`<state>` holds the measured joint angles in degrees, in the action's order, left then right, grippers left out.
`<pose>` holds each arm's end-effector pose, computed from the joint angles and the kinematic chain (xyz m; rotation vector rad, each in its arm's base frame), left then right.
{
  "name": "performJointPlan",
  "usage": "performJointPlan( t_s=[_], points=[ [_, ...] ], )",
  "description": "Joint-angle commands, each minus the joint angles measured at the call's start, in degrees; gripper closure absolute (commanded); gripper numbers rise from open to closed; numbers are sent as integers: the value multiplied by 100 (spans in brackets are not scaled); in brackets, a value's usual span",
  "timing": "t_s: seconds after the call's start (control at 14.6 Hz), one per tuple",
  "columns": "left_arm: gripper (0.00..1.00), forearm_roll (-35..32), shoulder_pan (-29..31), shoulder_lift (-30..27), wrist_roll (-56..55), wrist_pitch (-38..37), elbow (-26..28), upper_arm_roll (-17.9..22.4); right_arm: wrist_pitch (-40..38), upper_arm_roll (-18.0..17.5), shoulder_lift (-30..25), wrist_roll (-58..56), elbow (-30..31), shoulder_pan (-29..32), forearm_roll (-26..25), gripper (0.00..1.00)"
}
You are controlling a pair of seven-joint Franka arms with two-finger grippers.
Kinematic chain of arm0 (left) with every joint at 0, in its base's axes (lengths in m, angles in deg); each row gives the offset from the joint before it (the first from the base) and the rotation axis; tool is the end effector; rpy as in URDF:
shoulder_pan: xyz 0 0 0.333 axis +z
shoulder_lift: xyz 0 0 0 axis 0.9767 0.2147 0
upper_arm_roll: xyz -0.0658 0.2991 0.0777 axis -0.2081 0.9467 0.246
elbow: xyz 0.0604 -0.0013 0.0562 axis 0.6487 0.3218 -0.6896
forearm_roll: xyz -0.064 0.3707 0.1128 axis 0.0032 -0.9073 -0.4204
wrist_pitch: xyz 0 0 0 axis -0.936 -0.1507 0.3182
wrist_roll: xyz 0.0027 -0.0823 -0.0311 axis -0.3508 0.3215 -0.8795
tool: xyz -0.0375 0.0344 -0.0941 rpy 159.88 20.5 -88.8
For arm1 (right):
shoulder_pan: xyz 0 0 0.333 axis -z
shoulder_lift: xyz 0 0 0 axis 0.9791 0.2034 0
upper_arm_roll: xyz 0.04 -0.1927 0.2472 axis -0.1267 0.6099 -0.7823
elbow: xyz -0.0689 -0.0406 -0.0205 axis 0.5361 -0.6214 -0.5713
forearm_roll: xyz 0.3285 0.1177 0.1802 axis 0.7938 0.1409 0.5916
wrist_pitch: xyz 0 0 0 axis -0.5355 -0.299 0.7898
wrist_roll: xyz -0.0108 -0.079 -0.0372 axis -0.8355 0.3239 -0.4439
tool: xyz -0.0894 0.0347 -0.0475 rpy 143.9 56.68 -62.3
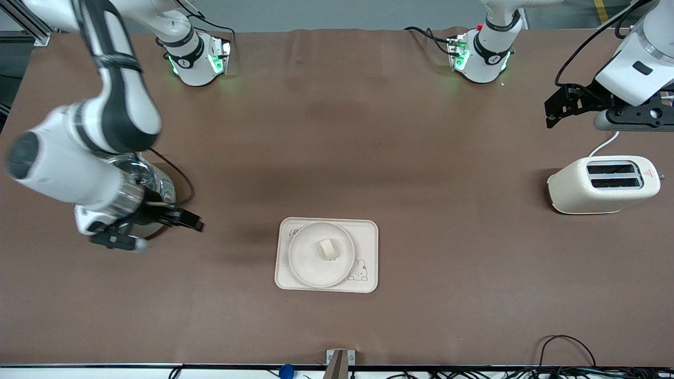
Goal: Place bun in plate and plate on tray
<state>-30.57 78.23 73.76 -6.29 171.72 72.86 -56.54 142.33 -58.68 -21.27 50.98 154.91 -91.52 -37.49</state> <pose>0.5283 -0.0973 0.6497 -3.1031 0.1301 0.0030 0.6500 0.0909 0.4541 -2.8544 0.2930 -0.0351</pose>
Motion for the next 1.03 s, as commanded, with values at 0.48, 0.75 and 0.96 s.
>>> performJointPlan(
  t_s=[0.48, 0.75, 0.96],
  points=[
    [0, 84, 60, -169, 177, -141, 10, 37, -1230, -46, -1901, -970, 378, 1131, -1712, 0],
    [0, 31, 51, -99, 159, -141, -113, 54, -1607, -63, -2200, -1578, 369, 1413, -1712, 0],
    [0, 31, 69, -90, 177, -141, -148, 54, -1933, -168, -2279, -1640, 377, 1616, -1720, 0]
  ],
)
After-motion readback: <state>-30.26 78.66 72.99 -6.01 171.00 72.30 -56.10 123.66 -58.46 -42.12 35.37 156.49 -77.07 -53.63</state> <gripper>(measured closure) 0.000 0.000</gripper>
